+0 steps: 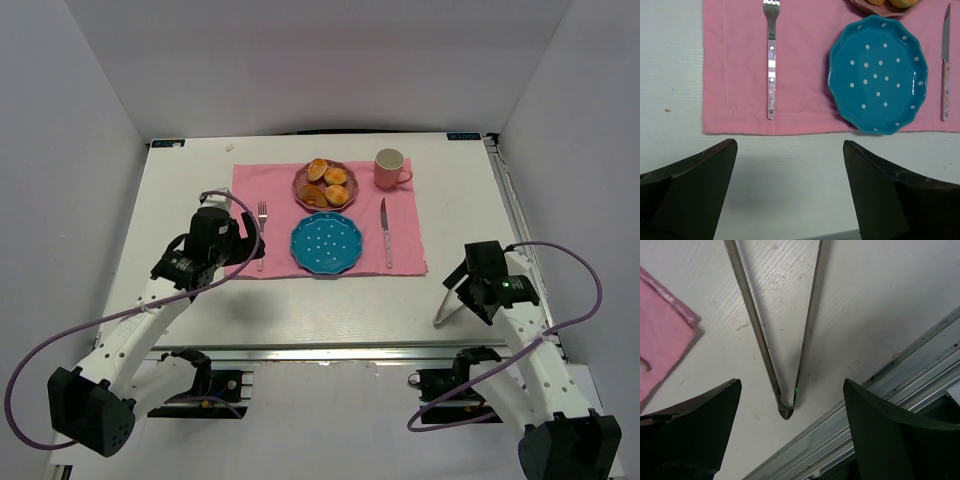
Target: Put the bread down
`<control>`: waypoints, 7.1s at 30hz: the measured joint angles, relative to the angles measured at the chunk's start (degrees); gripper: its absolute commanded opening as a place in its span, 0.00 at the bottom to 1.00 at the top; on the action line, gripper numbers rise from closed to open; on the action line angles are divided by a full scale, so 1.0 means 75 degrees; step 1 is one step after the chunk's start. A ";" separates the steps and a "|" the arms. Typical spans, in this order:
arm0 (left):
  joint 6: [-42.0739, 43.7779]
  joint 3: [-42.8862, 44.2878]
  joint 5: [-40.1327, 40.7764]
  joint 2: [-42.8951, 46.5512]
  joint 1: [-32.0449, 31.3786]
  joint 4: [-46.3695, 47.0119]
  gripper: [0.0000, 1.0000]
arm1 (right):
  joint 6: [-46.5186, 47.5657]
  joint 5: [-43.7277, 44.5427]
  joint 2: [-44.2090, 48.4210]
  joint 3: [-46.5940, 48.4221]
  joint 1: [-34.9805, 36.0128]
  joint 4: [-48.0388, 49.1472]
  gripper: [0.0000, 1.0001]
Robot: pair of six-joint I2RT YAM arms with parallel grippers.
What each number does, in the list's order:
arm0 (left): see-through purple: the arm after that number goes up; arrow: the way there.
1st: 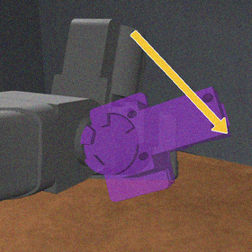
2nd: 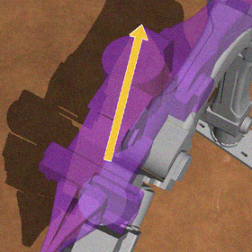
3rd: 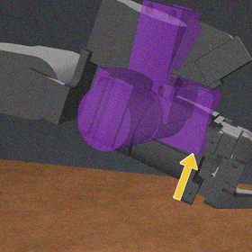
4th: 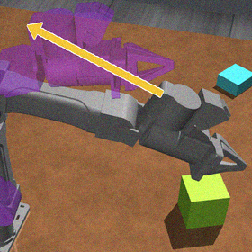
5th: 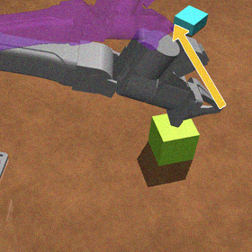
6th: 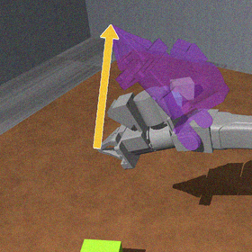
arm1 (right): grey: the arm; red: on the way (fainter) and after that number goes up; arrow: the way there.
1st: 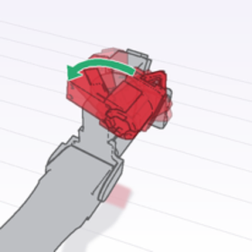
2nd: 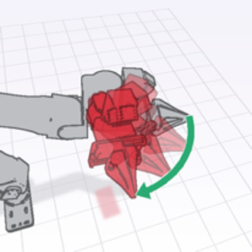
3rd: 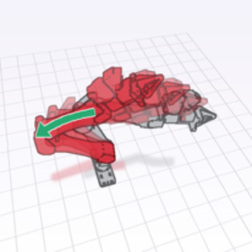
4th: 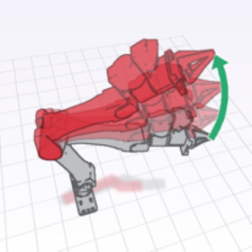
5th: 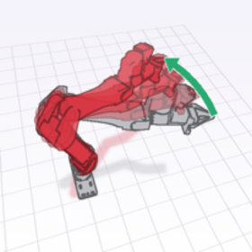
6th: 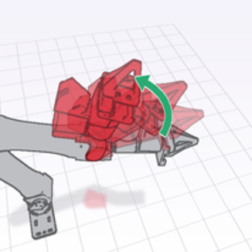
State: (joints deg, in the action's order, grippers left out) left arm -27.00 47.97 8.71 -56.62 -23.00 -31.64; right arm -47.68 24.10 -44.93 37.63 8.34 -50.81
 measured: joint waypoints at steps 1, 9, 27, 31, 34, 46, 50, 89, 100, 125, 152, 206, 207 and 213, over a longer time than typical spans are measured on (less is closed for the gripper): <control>-0.0003 -0.0035 -0.0035 -0.0015 0.0000 0.0052 0.98 | -0.0035 0.0003 -0.0099 -0.0082 0.0000 0.0023 0.89; 0.0003 -0.0105 -0.0210 -0.0143 0.0000 0.0169 0.98 | -0.0073 0.0259 -0.1078 -0.0248 0.0000 0.0702 0.89; 0.0090 -0.0102 -0.0268 -0.0259 0.0000 0.0213 0.98 | 0.0787 0.0221 -0.3179 -0.0571 -0.0023 0.2824 0.89; 0.0111 -0.0090 -0.0259 -0.0259 0.0000 0.0195 0.98 | 0.0880 0.0087 -0.3357 -0.0784 -0.0143 0.3179 0.87; 0.0143 -0.0073 -0.0251 -0.0259 0.0000 0.0163 0.98 | 0.1014 -0.0093 -0.3319 -0.0874 -0.0303 0.3386 0.82; 0.0146 -0.0067 -0.0216 -0.0259 0.0000 0.0038 0.98 | 0.1440 -0.0396 -0.3089 -0.1055 -0.0851 0.3552 0.53; 0.0146 -0.0058 -0.0213 -0.0259 0.0000 0.0017 0.98 | 0.1451 -0.0382 -0.3072 -0.1049 -0.0903 0.3587 0.45; 0.0047 0.0737 0.0842 -0.0230 0.0000 -0.0335 0.98 | 0.3418 -0.2457 -0.4144 0.5540 0.3273 0.1349 0.44; -0.0006 0.0659 0.1008 -0.0119 0.0000 -0.0356 0.98 | 0.4240 -0.2040 -0.6983 0.6854 0.3494 0.1979 0.44; 0.0000 0.0530 0.0921 -0.0289 0.0000 -0.0294 0.98 | 0.4736 -0.2011 -0.8687 0.7732 0.3348 0.2291 0.57; 0.0000 0.0297 0.0918 -0.0289 0.0000 -0.0286 0.98 | 0.4558 -0.2489 -0.8451 0.6752 0.3340 0.2576 0.40; -0.0032 0.0152 0.0825 -0.0003 0.0000 -0.0356 0.98 | 0.3657 -0.2314 -0.4768 0.3150 0.5158 0.3343 0.57; -0.0032 0.0152 0.0825 0.0003 0.0000 -0.0356 0.98 | 0.3637 -0.2302 -0.4718 0.3150 0.5158 0.3343 0.58; -0.0035 0.0038 0.0825 0.0082 0.0000 -0.0361 0.98 | 0.3587 -0.2226 -0.4570 0.3150 0.5208 0.3311 0.59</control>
State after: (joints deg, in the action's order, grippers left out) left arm -27.27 48.25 14.90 -56.01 -23.00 -34.35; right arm -20.78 7.40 -79.20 61.25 47.40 -25.98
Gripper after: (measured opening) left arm 0.983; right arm 0.591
